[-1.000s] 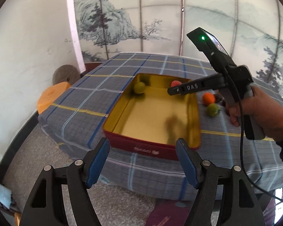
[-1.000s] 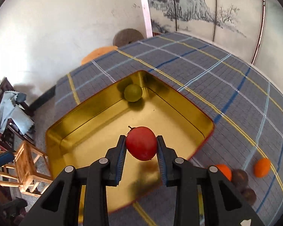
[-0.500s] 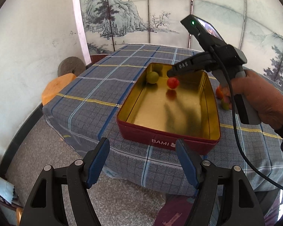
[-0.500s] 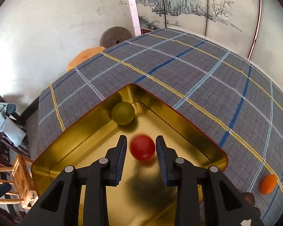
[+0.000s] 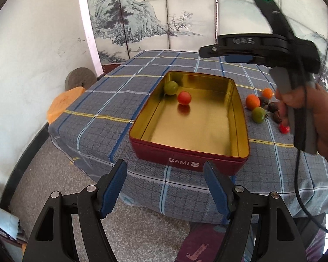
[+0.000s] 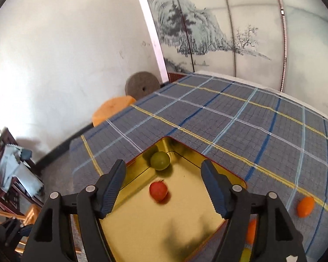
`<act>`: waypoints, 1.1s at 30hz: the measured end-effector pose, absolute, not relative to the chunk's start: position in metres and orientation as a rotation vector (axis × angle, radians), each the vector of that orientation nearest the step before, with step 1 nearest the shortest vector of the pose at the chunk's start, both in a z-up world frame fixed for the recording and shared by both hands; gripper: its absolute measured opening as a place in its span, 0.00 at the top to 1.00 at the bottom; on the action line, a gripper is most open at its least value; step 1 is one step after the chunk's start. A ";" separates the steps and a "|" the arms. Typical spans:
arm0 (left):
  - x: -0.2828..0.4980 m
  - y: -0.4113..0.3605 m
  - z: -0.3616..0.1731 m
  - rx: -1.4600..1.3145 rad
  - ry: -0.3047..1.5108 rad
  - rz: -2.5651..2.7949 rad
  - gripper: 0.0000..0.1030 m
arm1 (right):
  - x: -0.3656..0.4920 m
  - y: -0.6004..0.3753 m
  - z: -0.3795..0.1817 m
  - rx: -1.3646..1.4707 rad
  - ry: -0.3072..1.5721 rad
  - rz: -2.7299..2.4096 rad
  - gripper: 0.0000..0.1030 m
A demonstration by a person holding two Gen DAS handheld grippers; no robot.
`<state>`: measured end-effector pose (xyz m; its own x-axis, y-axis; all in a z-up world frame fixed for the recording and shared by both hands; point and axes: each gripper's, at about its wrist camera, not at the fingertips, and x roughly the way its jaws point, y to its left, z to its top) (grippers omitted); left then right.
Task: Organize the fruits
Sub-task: 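Carry the tomato with the right gripper into the tin and release, then grasp the second green lime with the left gripper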
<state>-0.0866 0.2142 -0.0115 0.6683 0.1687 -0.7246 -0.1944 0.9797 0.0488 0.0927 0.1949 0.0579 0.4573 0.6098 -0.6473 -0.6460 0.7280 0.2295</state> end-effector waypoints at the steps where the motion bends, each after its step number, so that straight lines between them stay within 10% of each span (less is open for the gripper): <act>1: -0.087 0.212 -0.011 -0.028 0.812 0.201 0.29 | 0.087 0.187 0.059 -0.035 0.767 0.775 0.34; 33: 0.034 0.063 -0.008 0.251 0.933 -0.389 0.29 | 0.010 -0.151 -0.017 0.054 0.803 0.192 0.20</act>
<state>0.0339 0.0633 -0.0082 0.5333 -0.2151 -0.8181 0.4293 0.9022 0.0427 0.0103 -0.1514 -0.0170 0.6783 0.1907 -0.7096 -0.1502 0.9813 0.1202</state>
